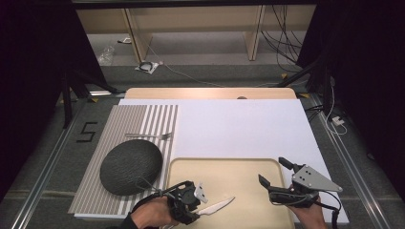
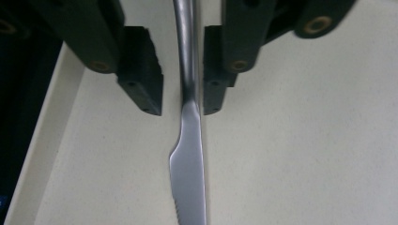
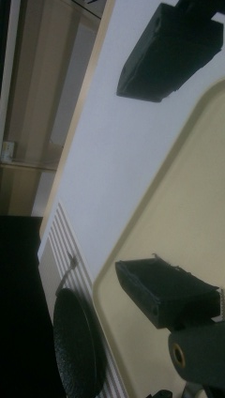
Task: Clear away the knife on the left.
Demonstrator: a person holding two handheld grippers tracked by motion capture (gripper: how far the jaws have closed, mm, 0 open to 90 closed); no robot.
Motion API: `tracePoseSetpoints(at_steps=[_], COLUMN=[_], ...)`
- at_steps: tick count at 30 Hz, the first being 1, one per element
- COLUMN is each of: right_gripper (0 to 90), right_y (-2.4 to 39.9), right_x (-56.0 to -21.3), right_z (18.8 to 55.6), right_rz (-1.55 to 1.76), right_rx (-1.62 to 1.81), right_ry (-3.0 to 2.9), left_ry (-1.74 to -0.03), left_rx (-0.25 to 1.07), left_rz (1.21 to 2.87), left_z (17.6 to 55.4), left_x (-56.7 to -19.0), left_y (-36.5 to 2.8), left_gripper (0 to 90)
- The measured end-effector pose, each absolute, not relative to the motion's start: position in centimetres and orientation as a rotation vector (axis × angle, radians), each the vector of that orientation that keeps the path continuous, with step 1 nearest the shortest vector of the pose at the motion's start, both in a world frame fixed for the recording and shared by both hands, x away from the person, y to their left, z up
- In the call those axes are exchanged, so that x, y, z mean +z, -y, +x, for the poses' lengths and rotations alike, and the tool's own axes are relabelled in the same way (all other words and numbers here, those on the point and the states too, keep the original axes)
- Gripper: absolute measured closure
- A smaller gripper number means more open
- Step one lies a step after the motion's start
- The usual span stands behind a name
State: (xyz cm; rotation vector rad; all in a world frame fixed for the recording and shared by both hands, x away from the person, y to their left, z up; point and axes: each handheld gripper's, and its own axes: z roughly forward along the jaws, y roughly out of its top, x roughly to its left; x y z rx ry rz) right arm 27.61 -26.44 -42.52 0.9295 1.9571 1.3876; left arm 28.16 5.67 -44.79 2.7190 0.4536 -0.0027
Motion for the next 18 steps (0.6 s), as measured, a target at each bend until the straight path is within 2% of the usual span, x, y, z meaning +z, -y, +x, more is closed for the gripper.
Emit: tracePoseSetpoints(at_steps=[7,18], right_gripper=[15.0,15.1], right_y=[26.4,26.4], right_x=[-42.5,-42.5], right_z=[27.6,27.5], right_rz=[0.927,0.933], right_rx=[1.387,1.378], right_ry=[-1.956,-1.963], left_ry=[-0.382,-0.349], left_rx=[0.031,0.049], left_rz=[2.715,2.726], left_z=[27.6,27.4], left_x=[-45.3,-46.2], left_y=[-5.1,-4.7], left_gripper=[87.3,89.1])
